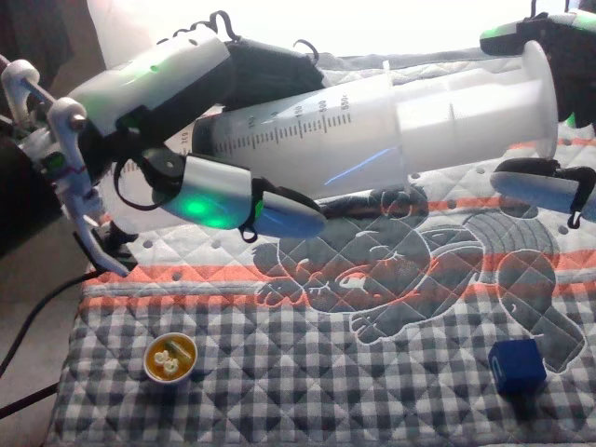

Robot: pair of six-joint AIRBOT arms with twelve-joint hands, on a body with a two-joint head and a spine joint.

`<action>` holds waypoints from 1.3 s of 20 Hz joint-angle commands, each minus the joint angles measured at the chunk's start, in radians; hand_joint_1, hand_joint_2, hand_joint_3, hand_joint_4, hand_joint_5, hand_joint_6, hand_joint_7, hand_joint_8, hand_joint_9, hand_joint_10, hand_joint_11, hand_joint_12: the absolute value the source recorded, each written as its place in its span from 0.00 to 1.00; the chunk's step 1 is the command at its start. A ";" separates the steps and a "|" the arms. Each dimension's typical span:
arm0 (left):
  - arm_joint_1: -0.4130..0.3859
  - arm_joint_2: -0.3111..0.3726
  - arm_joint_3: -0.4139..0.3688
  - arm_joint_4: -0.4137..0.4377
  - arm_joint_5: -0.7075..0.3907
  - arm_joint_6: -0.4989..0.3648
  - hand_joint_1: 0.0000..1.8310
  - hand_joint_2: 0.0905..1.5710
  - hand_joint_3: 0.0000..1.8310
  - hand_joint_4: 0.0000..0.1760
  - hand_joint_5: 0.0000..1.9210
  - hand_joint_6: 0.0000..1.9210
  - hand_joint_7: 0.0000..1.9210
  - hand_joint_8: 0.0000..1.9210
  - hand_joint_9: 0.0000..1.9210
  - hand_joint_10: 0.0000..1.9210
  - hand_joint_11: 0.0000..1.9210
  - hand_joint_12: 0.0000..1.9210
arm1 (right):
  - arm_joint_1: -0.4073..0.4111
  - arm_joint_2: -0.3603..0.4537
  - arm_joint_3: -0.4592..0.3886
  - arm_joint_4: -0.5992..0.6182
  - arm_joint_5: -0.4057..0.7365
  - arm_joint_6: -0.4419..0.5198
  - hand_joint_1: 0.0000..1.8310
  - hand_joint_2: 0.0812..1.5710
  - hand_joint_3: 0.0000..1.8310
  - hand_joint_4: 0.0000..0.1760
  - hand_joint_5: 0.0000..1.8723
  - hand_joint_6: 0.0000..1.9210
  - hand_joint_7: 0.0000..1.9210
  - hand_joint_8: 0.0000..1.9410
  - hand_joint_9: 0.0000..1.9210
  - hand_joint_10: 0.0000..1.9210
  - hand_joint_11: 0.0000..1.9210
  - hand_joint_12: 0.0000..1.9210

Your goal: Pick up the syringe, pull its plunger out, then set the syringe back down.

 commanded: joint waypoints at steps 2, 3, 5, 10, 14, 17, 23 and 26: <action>-0.006 0.027 0.010 -0.058 0.183 0.024 0.67 0.76 0.00 0.00 0.43 0.50 0.41 0.82 0.37 0.92 0.34 1.00 | -0.006 0.018 0.000 0.025 0.152 -0.003 0.75 0.74 0.00 0.00 0.49 0.43 0.43 0.70 0.41 0.82 0.42 0.93; -0.006 0.030 0.002 -0.073 0.186 0.059 0.67 0.76 0.00 0.00 0.43 0.50 0.42 0.82 0.41 0.93 0.40 1.00 | -0.010 0.019 -0.001 0.027 0.155 -0.003 0.75 0.74 0.00 0.00 0.50 0.41 0.43 0.69 0.42 0.82 0.42 0.93; -0.006 0.039 -0.016 -0.092 0.199 0.119 0.67 0.76 0.00 0.00 0.43 0.50 0.41 0.83 0.42 0.97 0.41 1.00 | -0.024 0.026 -0.006 0.038 0.165 -0.007 0.74 0.74 0.00 0.00 0.47 0.48 0.41 0.71 0.39 0.83 0.41 0.92; 0.023 0.058 -0.028 -0.129 0.243 0.119 0.66 0.77 0.00 0.00 0.43 0.50 0.39 0.86 0.35 0.99 0.33 1.00 | -0.058 0.071 -0.026 0.071 0.194 -0.019 0.75 0.73 0.00 0.00 0.53 0.35 0.43 0.69 0.42 0.82 0.42 0.94; 0.038 0.066 -0.032 -0.148 0.266 0.119 0.66 0.75 0.00 0.00 0.42 0.56 0.44 0.74 0.34 0.74 0.21 0.98 | -0.072 0.074 -0.028 0.086 0.211 -0.020 0.75 0.71 0.00 0.00 0.57 0.31 0.44 0.64 0.45 0.79 0.47 0.89; 0.054 0.076 -0.038 -0.166 0.288 0.119 0.66 0.77 0.00 0.00 0.44 0.51 0.36 0.87 0.27 0.94 0.23 1.00 | -0.079 0.075 -0.029 0.096 0.221 -0.020 0.81 0.73 0.00 0.00 0.48 0.49 0.38 0.65 0.41 0.75 0.42 0.87; 0.061 0.079 -0.039 -0.178 0.300 0.119 0.67 0.75 0.00 0.00 0.45 0.51 0.40 0.81 0.32 0.84 0.25 1.00 | -0.085 0.075 -0.030 0.102 0.227 -0.020 0.74 0.73 0.00 0.00 0.48 0.53 0.39 0.63 0.44 0.78 0.47 0.84; 0.060 0.078 -0.039 -0.177 0.301 0.119 0.67 0.75 0.00 0.00 0.46 0.48 0.42 0.79 0.34 0.81 0.26 1.00 | -0.085 0.075 -0.030 0.102 0.228 -0.022 0.76 0.72 0.00 0.00 0.50 0.48 0.41 0.64 0.44 0.75 0.46 0.84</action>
